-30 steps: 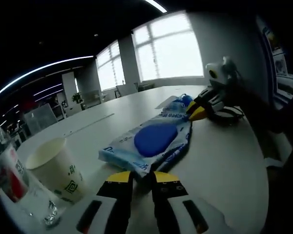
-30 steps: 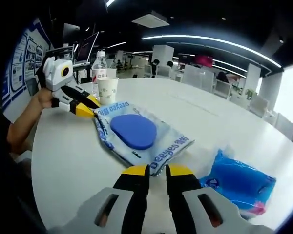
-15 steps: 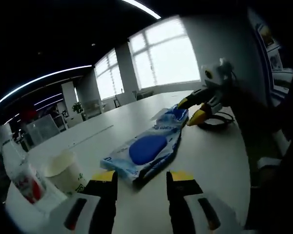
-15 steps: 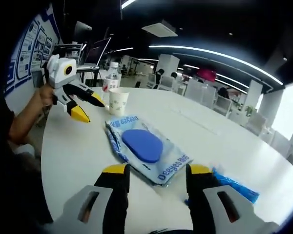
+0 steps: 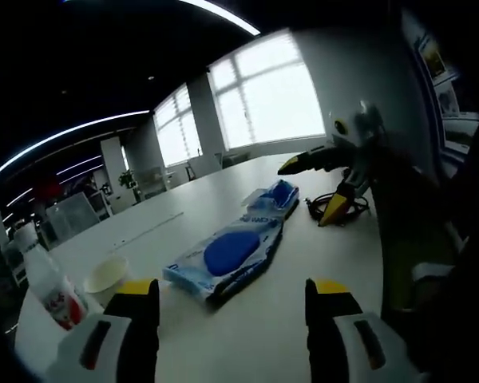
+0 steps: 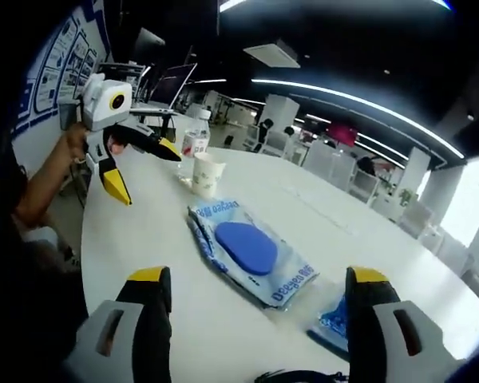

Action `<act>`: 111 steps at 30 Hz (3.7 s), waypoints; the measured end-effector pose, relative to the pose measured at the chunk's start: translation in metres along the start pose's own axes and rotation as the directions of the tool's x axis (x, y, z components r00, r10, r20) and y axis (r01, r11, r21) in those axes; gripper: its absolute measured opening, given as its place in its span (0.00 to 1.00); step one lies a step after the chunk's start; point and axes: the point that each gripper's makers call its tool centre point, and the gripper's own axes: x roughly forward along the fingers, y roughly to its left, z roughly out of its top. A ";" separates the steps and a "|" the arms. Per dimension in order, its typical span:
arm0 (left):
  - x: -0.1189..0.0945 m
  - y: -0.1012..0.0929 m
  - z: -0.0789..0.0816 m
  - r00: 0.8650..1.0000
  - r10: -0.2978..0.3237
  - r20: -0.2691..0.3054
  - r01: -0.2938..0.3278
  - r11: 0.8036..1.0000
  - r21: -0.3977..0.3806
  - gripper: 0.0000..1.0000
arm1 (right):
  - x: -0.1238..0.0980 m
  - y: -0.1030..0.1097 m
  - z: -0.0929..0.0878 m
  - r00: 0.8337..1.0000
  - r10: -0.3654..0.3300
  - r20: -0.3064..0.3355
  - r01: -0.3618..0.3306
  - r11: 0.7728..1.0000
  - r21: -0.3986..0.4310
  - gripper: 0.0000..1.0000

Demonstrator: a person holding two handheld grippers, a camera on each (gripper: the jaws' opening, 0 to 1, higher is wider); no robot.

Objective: Arrange the tabletop items into an orderly group along one side of the table until the central work area is clear of visible clutter.

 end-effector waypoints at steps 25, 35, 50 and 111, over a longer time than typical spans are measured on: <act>-0.005 0.002 -0.002 0.999 0.038 -0.005 -0.038 0.998 -0.045 0.98 | 0.003 0.003 -0.007 1.000 -0.014 -0.015 0.014 1.000 0.023 1.00; -0.001 -0.006 0.000 1.000 0.024 -0.020 -0.025 0.999 -0.048 1.00 | -0.001 0.002 -0.009 1.000 -0.021 -0.016 0.021 0.999 0.024 1.00; 0.024 -0.039 0.011 0.997 -0.066 -0.050 0.066 0.998 0.006 1.00 | -0.024 -0.009 -0.018 0.997 -0.063 -0.036 0.064 0.997 0.036 1.00; 0.099 -0.205 0.032 0.748 -0.663 -0.016 0.653 0.732 0.193 0.82 | -0.095 -0.064 -0.110 0.976 -0.155 -0.156 0.187 0.959 0.215 0.82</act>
